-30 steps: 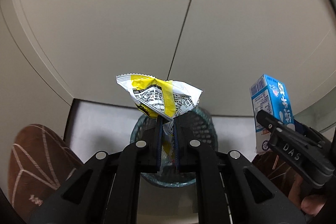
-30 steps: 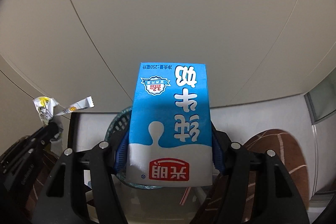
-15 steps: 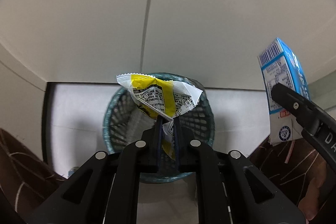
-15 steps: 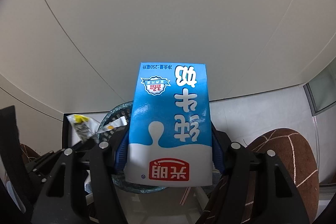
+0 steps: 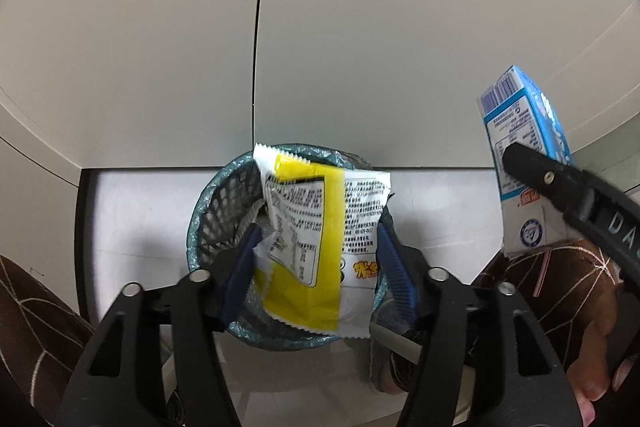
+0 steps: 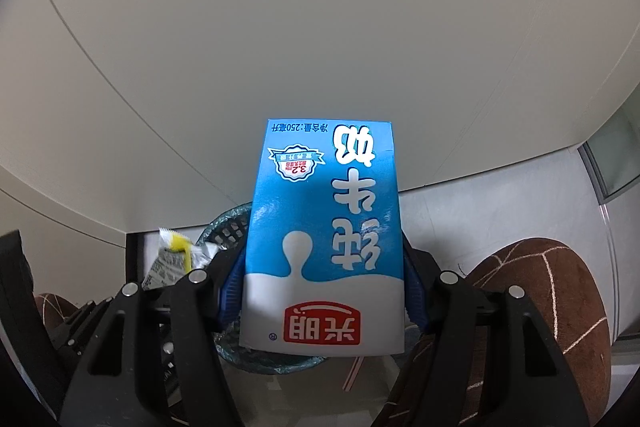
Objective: Collect trash
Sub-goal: 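Open the left tool over the bin while the right tool releases the carton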
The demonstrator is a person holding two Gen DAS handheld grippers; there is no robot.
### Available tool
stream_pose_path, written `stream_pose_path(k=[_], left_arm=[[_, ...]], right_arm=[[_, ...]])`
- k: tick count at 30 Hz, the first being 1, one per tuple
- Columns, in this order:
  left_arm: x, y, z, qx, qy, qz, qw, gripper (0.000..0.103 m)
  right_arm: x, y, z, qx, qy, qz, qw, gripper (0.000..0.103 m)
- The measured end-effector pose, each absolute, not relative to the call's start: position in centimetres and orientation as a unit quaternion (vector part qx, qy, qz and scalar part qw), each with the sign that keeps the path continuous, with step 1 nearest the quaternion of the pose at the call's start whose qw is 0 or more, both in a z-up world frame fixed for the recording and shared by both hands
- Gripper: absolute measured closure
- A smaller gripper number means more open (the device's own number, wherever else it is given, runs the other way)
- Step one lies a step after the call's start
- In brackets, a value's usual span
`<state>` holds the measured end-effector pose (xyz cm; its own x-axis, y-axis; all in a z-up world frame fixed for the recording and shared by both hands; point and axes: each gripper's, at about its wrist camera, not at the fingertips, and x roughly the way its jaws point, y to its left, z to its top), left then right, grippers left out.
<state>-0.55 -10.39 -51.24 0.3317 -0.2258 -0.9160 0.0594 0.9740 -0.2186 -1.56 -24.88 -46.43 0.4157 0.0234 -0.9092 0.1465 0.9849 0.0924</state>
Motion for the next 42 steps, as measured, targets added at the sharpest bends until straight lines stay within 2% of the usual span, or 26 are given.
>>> stream_pose_path(k=[7, 12, 18, 36, 42], left_arm=[[-0.5, -10.5, -50.7, -0.067, 0.569, -0.082, 0.815, 0.031], [-0.2, -8.8, -48.9, -0.057, 0.542, -0.044, 0.837, 0.016], [0.0, -6.4, -47.3, -0.034, 0.526, -0.014, 0.85, 0.006], [0.9, -2.6, -46.8, -0.066, 0.545, 0.018, 0.835, 0.006], [0.9, -2.5, -47.0, -0.071, 0.551, 0.017, 0.832, 0.006]], right_arm=[[-1.7, -24.6, -46.5, 0.085, 0.538, -0.037, 0.838, 0.042], [-1.7, -23.9, -46.6, 0.08, 0.54, -0.005, 0.838, 0.042], [-1.2, -21.6, -47.2, 0.051, 0.546, 0.04, 0.835, 0.042], [0.4, -18.6, -49.9, 0.018, 0.607, 0.107, 0.788, 0.041], [0.3, -18.9, -49.5, 0.024, 0.604, 0.111, 0.789, 0.031]])
